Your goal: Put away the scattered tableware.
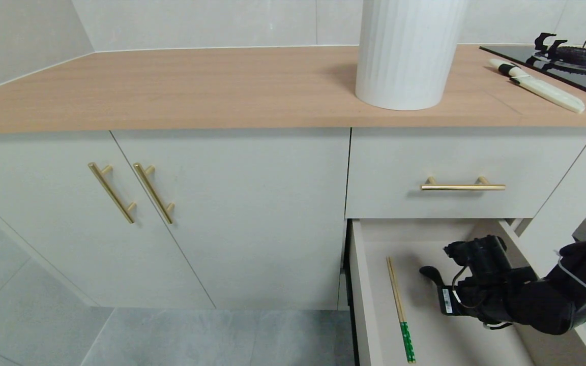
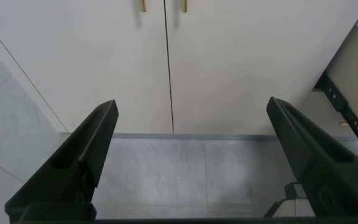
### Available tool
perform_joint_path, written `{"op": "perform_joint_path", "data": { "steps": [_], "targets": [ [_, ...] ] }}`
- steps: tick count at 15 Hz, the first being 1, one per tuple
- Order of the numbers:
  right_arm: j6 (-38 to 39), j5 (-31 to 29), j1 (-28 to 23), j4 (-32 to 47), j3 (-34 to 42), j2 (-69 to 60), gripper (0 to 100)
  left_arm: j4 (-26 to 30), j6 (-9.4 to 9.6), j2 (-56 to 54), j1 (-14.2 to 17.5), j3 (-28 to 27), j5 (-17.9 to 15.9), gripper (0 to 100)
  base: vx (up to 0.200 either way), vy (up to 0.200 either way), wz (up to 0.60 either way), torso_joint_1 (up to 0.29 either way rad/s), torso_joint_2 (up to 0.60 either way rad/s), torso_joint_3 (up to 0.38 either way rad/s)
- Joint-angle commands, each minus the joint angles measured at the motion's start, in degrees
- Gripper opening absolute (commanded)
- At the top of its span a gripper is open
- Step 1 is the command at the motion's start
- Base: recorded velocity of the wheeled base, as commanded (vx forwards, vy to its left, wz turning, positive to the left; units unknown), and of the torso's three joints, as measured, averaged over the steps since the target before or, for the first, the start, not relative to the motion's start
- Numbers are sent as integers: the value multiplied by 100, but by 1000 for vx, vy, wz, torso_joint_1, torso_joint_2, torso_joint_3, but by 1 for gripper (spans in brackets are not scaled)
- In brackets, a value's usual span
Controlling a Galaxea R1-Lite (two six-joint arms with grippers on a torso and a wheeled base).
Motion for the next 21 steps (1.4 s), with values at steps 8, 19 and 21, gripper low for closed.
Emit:
{"op": "perform_joint_path", "data": {
  "steps": [8, 19, 21],
  "targets": [
    [12, -28, 33, -433, 153, 322, 0, -2, 0, 7, 2, 2, 4, 100, 0, 0, 0, 0, 0, 0],
    [-14, -37, -11, -363, 381, -820, 100, -2, 0, 7, 2, 2, 4, 100, 0, 0, 0, 0, 0, 0],
    [-41, -54, -11, -47, 557, -1708, 100, -2, 0, 7, 2, 2, 4, 100, 0, 0, 0, 0, 0, 0]
  ]
}}
